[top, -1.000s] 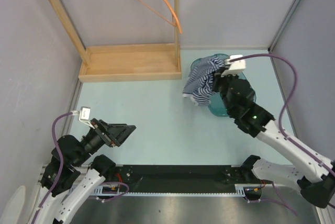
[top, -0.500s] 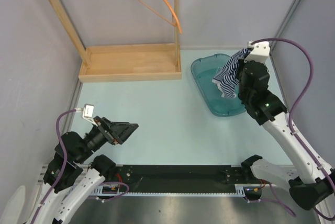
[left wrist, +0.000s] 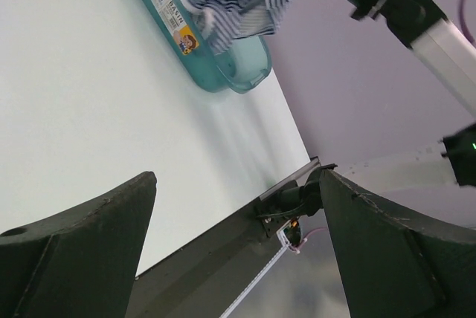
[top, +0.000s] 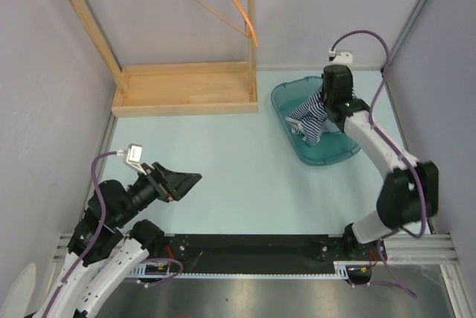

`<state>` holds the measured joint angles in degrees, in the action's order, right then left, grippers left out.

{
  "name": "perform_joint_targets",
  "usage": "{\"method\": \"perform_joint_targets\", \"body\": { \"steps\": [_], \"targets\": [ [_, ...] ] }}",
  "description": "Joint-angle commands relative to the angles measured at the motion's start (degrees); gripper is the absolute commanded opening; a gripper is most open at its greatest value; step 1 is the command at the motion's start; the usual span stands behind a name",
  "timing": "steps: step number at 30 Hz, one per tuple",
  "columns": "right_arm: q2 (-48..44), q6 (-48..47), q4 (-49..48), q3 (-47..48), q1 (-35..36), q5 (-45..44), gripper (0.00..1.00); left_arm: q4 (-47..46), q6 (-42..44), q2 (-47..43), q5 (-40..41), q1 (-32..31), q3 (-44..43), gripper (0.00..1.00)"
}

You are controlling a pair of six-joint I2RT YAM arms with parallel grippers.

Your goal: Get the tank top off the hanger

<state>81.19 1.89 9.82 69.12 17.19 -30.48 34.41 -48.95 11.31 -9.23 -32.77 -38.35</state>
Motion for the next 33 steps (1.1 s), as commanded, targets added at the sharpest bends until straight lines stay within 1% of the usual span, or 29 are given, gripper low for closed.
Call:
{"method": "perform_joint_targets", "body": {
  "steps": [1,3,4,5,6,8,9,13,16,19,22,23,24,26,27,29,30,32,33],
  "targets": [
    [11.9,5.7,5.6,13.8,-0.7,10.5,0.34,-3.4,0.2,0.8,-0.1,0.1,-0.3,0.96],
    [14.3,7.2,10.5,17.5,-0.8,15.4,0.47,-3.9,-0.3,0.7,-0.3,0.1,-0.2,0.96],
    [15.9,9.1,12.2,20.2,-0.8,17.8,0.6,-4.1,-0.4,0.8,-0.5,0.1,-0.2,0.96],
    [16.3,10.1,15.6,21.6,-0.8,18.0,0.64,-4.6,-0.3,1.0,-1.0,0.1,-0.1,0.96],
    [16.5,11.0,17.1,22.9,-0.9,17.7,0.78,-4.9,-0.2,1.8,-2.1,0.0,-0.2,0.96],
    [16.0,13.5,20.7,23.7,-1.2,15.6,0.88,-5.0,0.4,3.1,-3.5,0.0,-0.8,0.96],
    [15.4,13.9,21.6,23.8,-1.3,14.8,1.0,-5.2,0.6,3.7,-4.2,0.0,-0.9,0.96],
    [11.4,13.8,24.5,22.2,-1.4,15.1,1.0,-6.5,1.3,7.7,-9.4,0.0,-1.3,0.96],
    [7.8,14.0,26.6,21.0,-0.9,16.0,1.0,-7.6,1.0,8.6,-10.6,-0.1,-1.0,0.95],
    [3.7,14.5,28.1,17.1,0.9,16.2,1.0,-9.7,0.3,8.6,-11.2,-0.1,-0.1,0.96],
    [-0.6,16.6,27.8,11.9,5.7,15.7,1.0,-12.2,-0.6,9.5,-11.9,-0.7,1.3,0.96],
    [-2.0,17.5,27.2,8.9,7.4,15.5,1.0,-12.9,-1.1,10.5,-11.9,-1.1,2.3,0.95],
    [-4.2,19.3,26.7,7.4,11.2,15.6,1.0,-13.8,-1.1,11.2,-11.7,-1.6,2.8,0.95],
    [-6.6,21.9,24.5,3.1,15.0,16.1,1.0,-16.7,-1.6,13.5,-10.5,-4.2,4.4,0.96],
    [-8.9,24.5,23.5,1.6,19.7,17.0,1.0,-17.9,-1.7,14.6,-9.8,-6.5,4.8,0.95],
    [-11.5,27.3,19.5,-2.1,24.3,17.7,1.0,-20.8,-1.2,16.7,-7.4,-9.0,5.3,0.96],
    [-13.1,28.8,17.7,-6.4,28.6,17.9,1.0,-21.4,-0.8,18.4,-6.5,-11.0,5.1,0.96],
    [-18.5,33.2,12.5,-10.9,33.0,16.3,1.0,-23.1,-0.5,19.4,-5.4,-12.2,5.5,0.96],
    [-20.5,34.7,10.8,-16.6,34.7,16.1,1.0,-24.0,-0.7,19.3,-5.0,-12.7,6.0,0.96]
  ]
}}
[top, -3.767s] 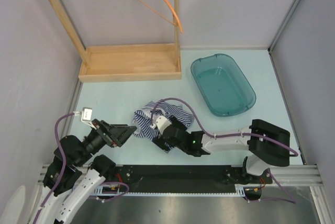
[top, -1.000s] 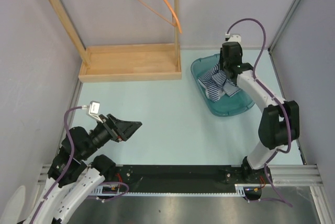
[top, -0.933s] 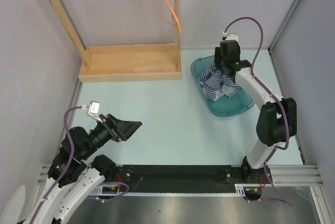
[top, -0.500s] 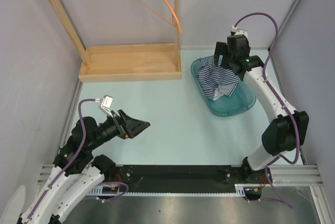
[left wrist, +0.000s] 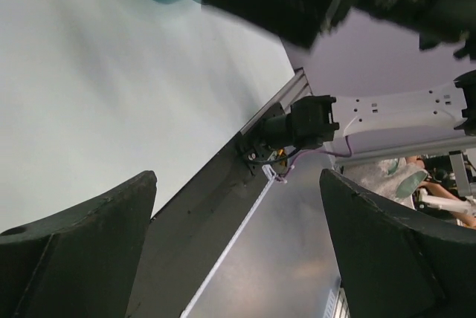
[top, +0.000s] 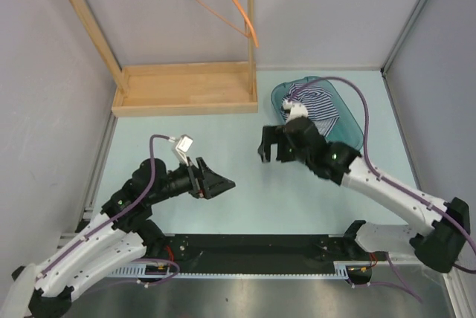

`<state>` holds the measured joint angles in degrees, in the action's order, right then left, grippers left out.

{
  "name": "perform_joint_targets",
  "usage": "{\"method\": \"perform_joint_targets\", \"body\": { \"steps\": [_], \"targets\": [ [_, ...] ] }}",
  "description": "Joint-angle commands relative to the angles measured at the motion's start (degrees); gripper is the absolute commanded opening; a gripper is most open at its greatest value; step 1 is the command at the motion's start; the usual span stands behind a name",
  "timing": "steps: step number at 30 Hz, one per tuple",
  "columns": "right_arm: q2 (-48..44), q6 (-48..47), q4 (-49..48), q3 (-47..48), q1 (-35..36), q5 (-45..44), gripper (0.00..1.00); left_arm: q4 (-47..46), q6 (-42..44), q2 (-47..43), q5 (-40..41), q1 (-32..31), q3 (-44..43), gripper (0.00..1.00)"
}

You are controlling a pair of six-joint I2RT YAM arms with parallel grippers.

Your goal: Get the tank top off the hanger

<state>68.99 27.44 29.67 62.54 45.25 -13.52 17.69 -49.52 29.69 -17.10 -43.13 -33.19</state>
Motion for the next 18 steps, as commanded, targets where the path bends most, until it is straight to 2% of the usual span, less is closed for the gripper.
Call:
{"method": "perform_joint_targets", "body": {
  "steps": [1,4,5,7,11,15,17,18],
  "targets": [
    [-12.7,12.0,-12.7,-12.6,10.0,-1.2,1.0,-9.3,-0.7,0.4,2.7,-2.3,2.7,0.96],
    [-19.9,16.0,-16.0,-22.9,16.2,-3.4,1.0,-11.9,-2.1,-4.5,3.6,-2.4,7.5,0.97],
    [-25.0,18.2,-16.1,-25.1,18.2,-6.6,1.0,-12.2,-2.3,-6.3,3.8,-2.3,8.8,0.97],
    [-31.0,20.7,-13.7,-30.7,21.5,-10.6,1.0,-14.0,-3.5,-11.9,3.0,-2.3,13.6,0.98],
    [-50.1,27.7,-4.3,-36.8,28.9,-21.1,1.0,-15.8,-6.0,-21.9,2.0,-2.4,21.4,0.99],
    [-63.6,30.7,1.2,-41.1,30.6,-23.9,1.0,-19.2,-8.6,-32.3,0.5,-2.3,28.0,0.99],
    [-66.4,31.0,1.7,-42.2,30.6,-24.2,1.0,-21.9,-9.5,-37.1,-1.5,-2.3,31.8,0.99],
    [-66.8,30.8,0.3,-41.8,30.7,-23.1,1.0,-26.4,-10.4,-37.8,-2.7,-2.3,32.8,0.99]
  ]
}}
